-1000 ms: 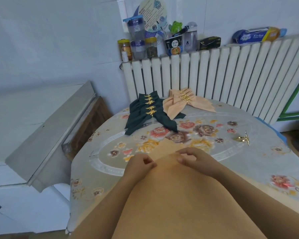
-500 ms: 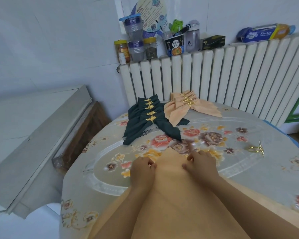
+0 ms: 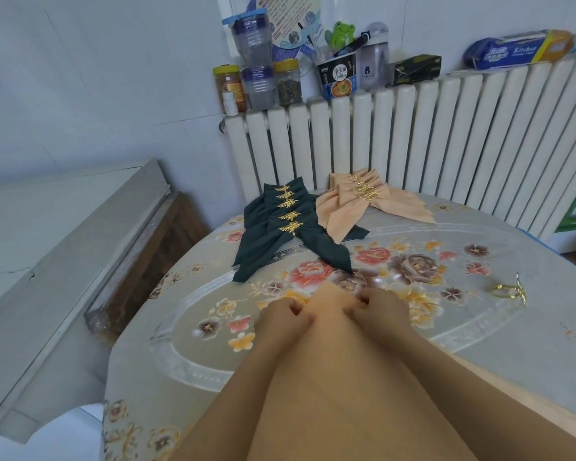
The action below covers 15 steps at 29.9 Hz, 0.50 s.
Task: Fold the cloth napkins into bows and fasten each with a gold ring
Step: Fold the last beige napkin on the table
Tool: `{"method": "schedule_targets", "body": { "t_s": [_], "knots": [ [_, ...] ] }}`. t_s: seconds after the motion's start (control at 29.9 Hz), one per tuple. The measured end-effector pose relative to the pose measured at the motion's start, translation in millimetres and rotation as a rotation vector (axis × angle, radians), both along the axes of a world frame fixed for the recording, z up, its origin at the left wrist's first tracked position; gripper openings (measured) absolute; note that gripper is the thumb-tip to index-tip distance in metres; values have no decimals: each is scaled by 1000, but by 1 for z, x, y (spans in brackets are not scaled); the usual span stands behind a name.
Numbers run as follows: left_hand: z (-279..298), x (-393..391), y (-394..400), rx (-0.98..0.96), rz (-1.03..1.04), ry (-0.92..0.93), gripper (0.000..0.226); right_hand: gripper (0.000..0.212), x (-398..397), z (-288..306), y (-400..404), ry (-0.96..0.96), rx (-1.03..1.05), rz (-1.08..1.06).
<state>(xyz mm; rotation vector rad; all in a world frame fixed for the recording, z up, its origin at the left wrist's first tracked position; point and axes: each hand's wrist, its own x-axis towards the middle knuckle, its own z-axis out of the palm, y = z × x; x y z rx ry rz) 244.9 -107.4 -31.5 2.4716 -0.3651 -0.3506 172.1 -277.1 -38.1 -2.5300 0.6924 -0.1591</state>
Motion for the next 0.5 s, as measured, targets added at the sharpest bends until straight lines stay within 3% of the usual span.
{"method": "schedule_targets", "body": {
  "t_s": [0.13,0.27,0.37,0.5],
  "knots": [
    [0,1,1,-201,0,37,5,21,-1,-5,0,-144,101,-68],
    [1,-5,9,-109,-31,-54,12,15,-4,-15,1,-249,-93,-70],
    [1,-15,26,-9,-18,-147,20,21,1,-8,6,-130,-73,-51],
    [11,-37,47,172,-30,-198,35,51,-6,5,13,12,-203,-19]
  ]
}}
